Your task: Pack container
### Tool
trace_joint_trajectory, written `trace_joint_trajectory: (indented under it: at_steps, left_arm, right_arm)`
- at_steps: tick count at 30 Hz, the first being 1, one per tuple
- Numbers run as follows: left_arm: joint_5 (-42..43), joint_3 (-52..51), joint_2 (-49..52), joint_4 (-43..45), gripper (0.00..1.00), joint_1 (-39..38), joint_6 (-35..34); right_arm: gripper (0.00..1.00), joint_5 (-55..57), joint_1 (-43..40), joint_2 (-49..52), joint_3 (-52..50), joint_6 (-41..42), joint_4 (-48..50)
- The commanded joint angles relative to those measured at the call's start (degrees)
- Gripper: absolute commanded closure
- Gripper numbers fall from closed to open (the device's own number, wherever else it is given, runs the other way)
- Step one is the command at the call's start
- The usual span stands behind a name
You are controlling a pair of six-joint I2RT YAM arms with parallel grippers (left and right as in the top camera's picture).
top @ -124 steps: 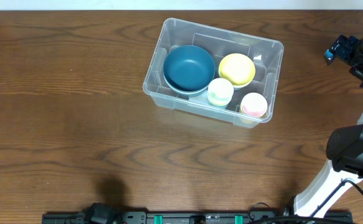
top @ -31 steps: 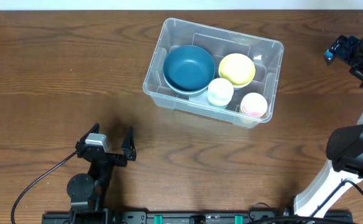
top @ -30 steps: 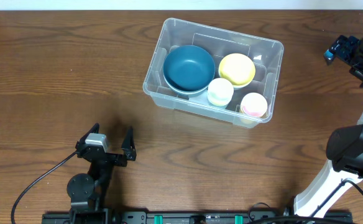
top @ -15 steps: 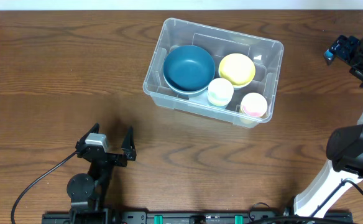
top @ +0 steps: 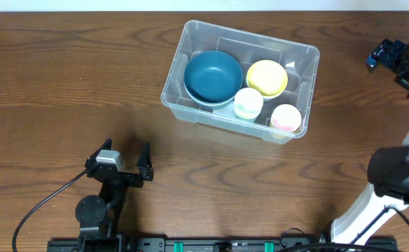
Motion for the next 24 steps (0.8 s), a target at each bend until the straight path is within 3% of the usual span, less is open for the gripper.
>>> trace_joint_trajectory:
  at_steps: [1, 6, 12, 17, 24]
  left_arm:
    - [0.15, -0.87, -0.35, -2.32, 0.02, 0.26, -0.46]
    - [0.15, -0.87, -0.35, -2.32, 0.02, 0.26, -0.46]
    - [0.15, -0.87, -0.35, -2.32, 0.02, 0.26, -0.46]
    - [0.15, -0.87, -0.35, -2.32, 0.02, 0.26, -0.46]
    - [0.15, -0.87, -0.35, -2.32, 0.02, 0.26, -0.46]
  right_arm:
    - [0.01, 0.76, 2.71, -11.04, 0.31, 0.61, -0.13]
    - [0.01, 0.76, 7.23, -24.83, -5.62, 0.61, 0.00]
    - [0.01, 0.76, 11.21, -46.14, -26.27, 0.61, 0.44]
    - [0.01, 15.93, 11.17, -61.13, -39.89, 0.59, 1.55]
    - [0.01, 16.17, 11.19, -70.86, -43.01, 0.59, 0.22]
